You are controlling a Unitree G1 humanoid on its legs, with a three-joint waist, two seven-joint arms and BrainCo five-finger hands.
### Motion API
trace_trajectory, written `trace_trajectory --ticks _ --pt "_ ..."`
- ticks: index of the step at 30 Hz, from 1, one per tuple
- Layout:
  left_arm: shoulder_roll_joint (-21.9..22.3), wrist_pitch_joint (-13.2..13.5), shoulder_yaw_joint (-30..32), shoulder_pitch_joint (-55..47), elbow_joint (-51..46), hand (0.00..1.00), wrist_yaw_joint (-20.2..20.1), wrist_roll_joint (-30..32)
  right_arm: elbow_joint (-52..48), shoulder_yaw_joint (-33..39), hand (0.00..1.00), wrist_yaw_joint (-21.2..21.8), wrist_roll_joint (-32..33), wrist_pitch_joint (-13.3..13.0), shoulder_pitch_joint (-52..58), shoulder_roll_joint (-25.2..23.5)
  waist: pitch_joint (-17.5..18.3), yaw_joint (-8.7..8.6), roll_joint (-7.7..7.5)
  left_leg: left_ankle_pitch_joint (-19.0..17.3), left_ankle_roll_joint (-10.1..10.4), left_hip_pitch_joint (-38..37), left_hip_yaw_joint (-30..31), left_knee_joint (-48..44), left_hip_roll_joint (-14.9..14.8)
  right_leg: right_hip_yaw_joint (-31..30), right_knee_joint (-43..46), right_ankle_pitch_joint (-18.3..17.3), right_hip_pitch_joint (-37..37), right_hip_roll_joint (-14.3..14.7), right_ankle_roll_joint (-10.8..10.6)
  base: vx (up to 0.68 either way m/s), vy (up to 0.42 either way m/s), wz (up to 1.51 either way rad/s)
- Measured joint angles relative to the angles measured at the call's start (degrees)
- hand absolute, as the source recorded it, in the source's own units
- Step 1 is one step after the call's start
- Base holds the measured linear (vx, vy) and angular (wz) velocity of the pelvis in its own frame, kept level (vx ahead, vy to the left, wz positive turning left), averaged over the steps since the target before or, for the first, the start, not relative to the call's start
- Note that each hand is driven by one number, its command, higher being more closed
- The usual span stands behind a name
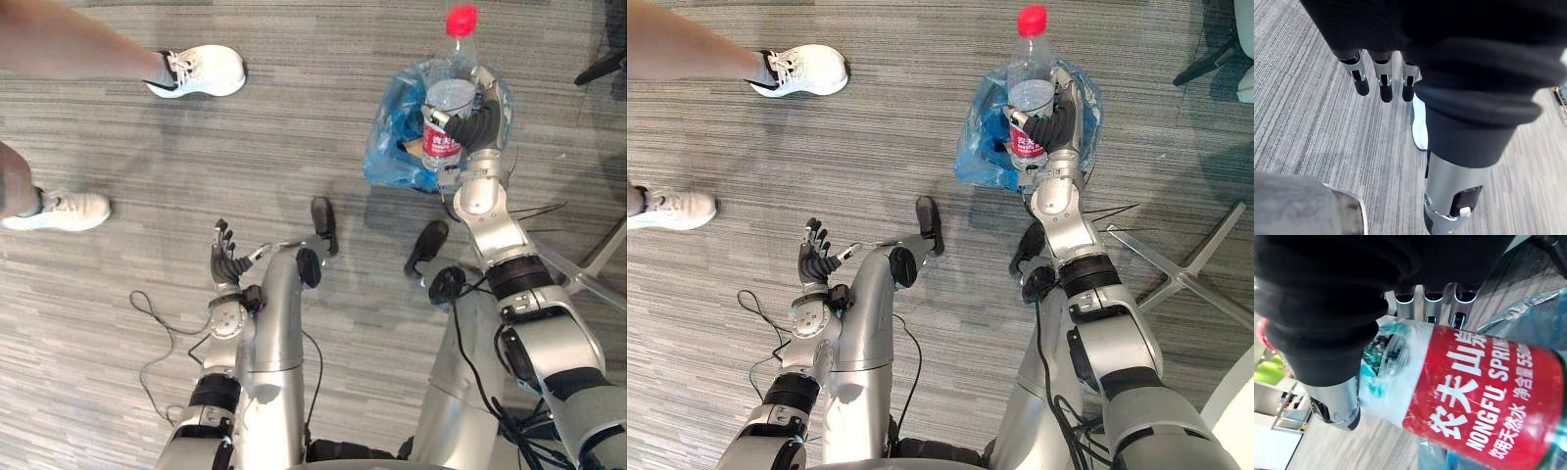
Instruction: Gather rubbish on tea table into small bin, then transfer packed bag to large trash can.
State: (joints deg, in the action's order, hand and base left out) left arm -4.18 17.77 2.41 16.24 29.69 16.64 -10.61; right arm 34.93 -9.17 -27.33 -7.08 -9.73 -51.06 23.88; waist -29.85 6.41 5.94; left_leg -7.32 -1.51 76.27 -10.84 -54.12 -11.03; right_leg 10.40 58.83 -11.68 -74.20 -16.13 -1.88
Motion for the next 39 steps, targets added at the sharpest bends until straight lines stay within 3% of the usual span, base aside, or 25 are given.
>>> trace_trajectory --ticks 10,14,21,25,33,39 --pt "-1.1 -1.2 -0.2 -0.2 -0.6 0.00 -0.1 0.3 -10.0 -0.5 0.00 0.1 -5.5 -1.1 8.4 -3.9 0.5 -1.66 -2.24 0.0 0.0 -3.2 -0.2 0.7 -0.5 0.1 -1.2 0.0 3.2 0.7 0.3 -0.05 0.012 -0.03" --pt "-0.7 -1.2 -0.4 -0.3 0.2 0.00 -0.3 1.5 -9.9 -2.7 0.00 1.4 -11.9 -1.1 11.9 -5.0 0.9 -2.72 -3.87 0.4 0.6 -5.7 -1.7 3.9 -0.9 0.0 -3.9 0.2 5.4 1.1 0.1 -0.07 -0.004 0.06" --pt "0.0 -1.1 -0.4 0.1 2.3 0.00 -0.3 2.3 -2.2 -5.5 0.00 3.9 -20.6 0.0 14.2 -8.3 1.1 -2.69 -4.39 1.6 1.2 -8.0 -1.8 6.3 -0.9 1.1 -6.0 0.9 8.1 1.2 -0.2 -0.02 -0.006 0.03" --pt "0.5 -1.2 -0.4 0.7 4.7 0.00 -0.2 2.4 1.0 -5.5 0.00 4.1 -20.8 1.3 14.6 -8.9 1.1 -2.63 -4.40 1.8 1.0 -9.9 -1.6 7.2 -0.5 1.3 -6.5 1.0 10.1 1.1 0.2 -0.01 -0.009 0.06" --pt "1.9 -1.8 -0.7 0.7 7.4 0.00 -0.2 2.4 1.9 -5.2 0.00 4.1 -20.8 1.4 16.1 -9.5 1.1 -2.57 -4.44 2.5 2.0 -15.0 -1.3 10.8 0.2 2.4 -8.7 0.6 15.1 1.0 0.0 -0.04 -0.042 0.07" --pt "2.8 -3.1 -2.8 -0.5 7.9 0.00 -0.4 2.9 1.1 -5.4 0.00 4.3 -20.6 1.5 19.5 -13.1 1.3 -2.67 -4.85 3.2 2.1 -20.4 -2.0 14.1 0.3 3.2 -11.4 0.7 20.3 1.1 0.0 -0.01 -0.060 0.03"
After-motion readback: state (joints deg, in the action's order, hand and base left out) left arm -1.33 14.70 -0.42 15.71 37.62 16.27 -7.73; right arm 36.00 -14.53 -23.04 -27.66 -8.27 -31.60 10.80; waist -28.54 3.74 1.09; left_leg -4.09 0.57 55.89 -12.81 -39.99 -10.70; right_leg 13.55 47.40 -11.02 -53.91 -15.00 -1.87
